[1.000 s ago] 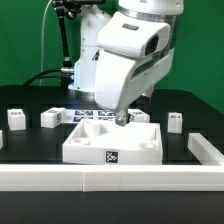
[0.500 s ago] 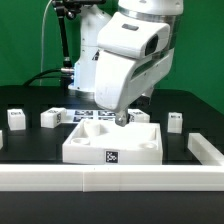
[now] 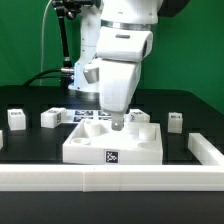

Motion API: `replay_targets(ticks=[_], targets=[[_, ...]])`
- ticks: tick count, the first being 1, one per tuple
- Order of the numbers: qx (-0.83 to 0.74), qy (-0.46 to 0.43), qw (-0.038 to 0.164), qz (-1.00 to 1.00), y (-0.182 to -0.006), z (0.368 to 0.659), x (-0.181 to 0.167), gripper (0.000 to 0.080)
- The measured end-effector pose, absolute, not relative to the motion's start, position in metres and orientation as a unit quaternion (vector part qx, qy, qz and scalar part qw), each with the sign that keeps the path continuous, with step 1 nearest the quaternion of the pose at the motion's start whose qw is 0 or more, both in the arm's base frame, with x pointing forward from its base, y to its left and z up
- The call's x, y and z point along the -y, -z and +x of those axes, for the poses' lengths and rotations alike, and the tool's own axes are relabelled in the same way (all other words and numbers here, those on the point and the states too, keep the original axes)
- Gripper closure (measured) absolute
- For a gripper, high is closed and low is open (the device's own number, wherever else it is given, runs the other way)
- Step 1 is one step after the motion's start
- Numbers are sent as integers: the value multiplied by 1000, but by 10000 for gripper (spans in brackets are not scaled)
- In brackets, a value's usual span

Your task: Assemble one leg

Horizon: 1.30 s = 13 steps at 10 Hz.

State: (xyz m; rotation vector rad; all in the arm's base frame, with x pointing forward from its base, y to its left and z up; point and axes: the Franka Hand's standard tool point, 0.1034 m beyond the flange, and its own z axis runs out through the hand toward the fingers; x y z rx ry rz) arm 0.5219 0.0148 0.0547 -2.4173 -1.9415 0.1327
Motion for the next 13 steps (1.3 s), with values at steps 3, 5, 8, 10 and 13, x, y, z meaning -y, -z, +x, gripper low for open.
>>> replay_targets(ticks=[3,5,8,10,13], targets=[[625,-52,25,-779,-52,517,-15,150],[625,-53,26,-779,-51,515,-15,150],[646,-22,14,-763,-40,468,-15,150],[646,-20,15,-763,-31,449,-16,150],[646,-30,24,-763,-23,430,-18,150]])
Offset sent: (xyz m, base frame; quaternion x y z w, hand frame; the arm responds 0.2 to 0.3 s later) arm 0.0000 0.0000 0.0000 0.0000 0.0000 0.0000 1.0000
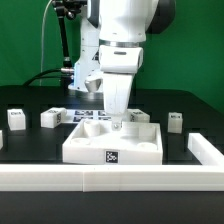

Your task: Assemble one leg

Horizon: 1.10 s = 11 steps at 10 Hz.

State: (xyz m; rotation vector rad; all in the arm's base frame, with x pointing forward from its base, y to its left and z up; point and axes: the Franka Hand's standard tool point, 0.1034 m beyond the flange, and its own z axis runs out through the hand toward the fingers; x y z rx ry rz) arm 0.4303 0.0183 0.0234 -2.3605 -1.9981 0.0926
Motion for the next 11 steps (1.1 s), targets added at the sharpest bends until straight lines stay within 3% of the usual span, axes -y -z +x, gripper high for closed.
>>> replay_targets(ticks=[3,7,9,10,11], targets=[[643,-38,33,-765,-9,424,-16,150],[638,-37,33,-768,-7,424,-12,154],[638,-38,33,-768,-7,424,-12,501],[638,-38,33,-768,-7,424,-12,501],[638,-38,33,-768,-7,424,-12,681]])
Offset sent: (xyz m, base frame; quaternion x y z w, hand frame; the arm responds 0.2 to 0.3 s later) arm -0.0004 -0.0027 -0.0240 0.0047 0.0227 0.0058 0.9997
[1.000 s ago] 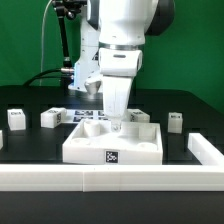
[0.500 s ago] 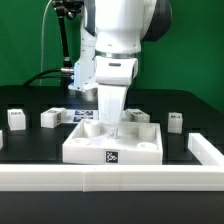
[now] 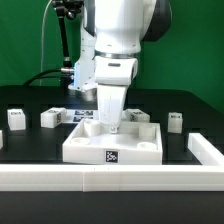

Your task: Assemble one leg

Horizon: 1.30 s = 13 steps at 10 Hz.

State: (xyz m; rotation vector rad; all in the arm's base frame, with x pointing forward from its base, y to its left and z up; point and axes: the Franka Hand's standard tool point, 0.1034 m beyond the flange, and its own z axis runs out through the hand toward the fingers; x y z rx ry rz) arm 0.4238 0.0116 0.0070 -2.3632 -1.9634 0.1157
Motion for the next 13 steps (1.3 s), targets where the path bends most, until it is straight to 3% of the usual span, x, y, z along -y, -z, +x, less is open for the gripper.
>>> replay_targets(ticks=[1,13], targets=[[638,-35,31,-769,-8,426,-11,736],[703,-24,17,-710,-10,447,-12,736]])
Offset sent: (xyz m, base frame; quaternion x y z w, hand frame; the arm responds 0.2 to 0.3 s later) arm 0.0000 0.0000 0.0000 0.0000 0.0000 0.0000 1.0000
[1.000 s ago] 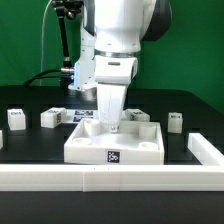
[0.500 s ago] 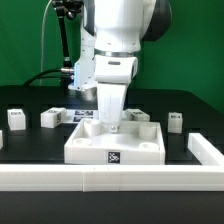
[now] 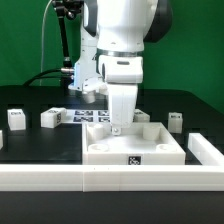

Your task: Assemble one leg

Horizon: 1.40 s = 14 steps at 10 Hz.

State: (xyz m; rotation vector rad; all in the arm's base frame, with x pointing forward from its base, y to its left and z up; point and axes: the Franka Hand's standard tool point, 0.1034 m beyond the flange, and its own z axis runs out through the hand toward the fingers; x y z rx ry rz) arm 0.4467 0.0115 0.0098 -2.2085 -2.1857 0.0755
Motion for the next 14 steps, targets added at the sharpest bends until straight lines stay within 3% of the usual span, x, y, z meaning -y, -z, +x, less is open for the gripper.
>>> replay_targets(ticks=[2,8,14], targets=[[704,-25,17,-710,-10,447,-12,736],[700,-7,13,-714,-8,484,-40,736],[707,-8,16,-707,-7,490,-54,737]])
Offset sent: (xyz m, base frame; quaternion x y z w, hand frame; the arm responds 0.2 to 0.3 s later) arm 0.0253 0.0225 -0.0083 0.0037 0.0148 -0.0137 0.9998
